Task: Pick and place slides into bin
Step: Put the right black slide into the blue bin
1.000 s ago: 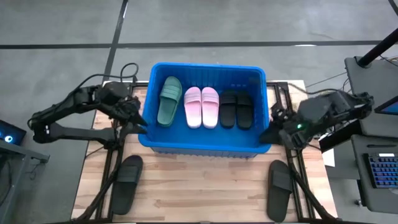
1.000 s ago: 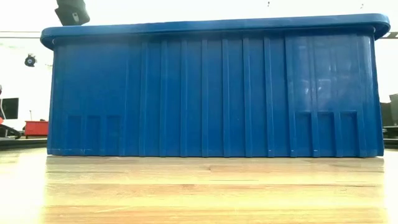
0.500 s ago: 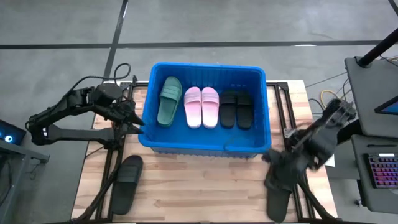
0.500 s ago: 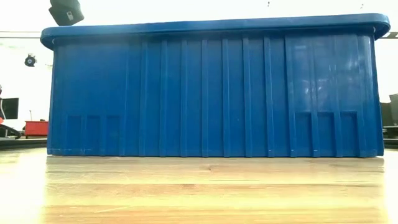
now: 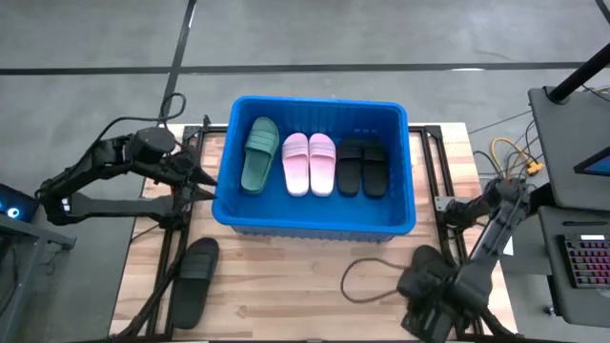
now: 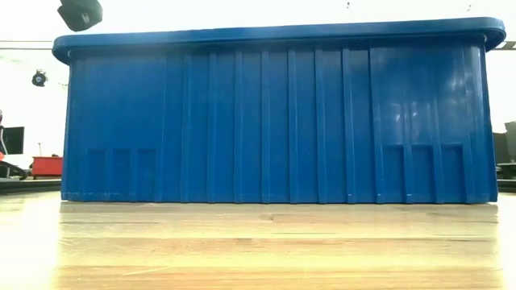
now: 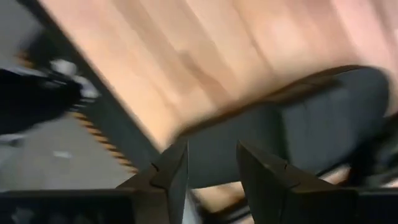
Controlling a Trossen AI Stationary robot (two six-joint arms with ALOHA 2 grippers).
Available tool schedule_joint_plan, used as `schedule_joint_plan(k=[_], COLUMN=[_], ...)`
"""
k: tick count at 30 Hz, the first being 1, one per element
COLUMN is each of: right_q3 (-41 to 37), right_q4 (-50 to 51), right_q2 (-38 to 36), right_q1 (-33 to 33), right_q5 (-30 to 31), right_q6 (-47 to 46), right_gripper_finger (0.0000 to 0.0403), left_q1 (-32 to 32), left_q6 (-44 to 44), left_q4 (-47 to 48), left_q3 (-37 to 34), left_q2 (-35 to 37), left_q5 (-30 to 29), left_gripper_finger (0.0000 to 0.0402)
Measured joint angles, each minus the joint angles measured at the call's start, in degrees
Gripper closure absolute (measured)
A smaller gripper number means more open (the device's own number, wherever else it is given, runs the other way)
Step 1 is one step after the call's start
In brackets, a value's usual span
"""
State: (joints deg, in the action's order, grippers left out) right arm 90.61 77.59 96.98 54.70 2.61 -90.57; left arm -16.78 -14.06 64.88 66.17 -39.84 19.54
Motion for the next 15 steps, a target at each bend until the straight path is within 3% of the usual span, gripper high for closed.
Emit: schedule_joint_plan(k=[7,10,15], right_q3=[-0.28,-2.85,-6.6], right_q4=[13.08,10.83,9.78], right_q2=[7.77,8.12,8.44], right_q1=[2.43,2.49,2.8], right_q5=[0.02,0.35,0.53], right_q6=[3.45,5.29,-1.98], right_gripper_finger=[0.0276,0.0262,0.0232], left_q1=[0.0,-0.02,0.0], left_q6=[-2.01,-2.03,-1.86], left_q4=[-1.51,-2.38,-5.32], left_q3=[0.0,0.0,0.02], left_q2=[2.84,4.03,6.0], left_q5=[-6.7,-7.06,-8.31], left_gripper_finger=[0.0187,0.0187,0.0187])
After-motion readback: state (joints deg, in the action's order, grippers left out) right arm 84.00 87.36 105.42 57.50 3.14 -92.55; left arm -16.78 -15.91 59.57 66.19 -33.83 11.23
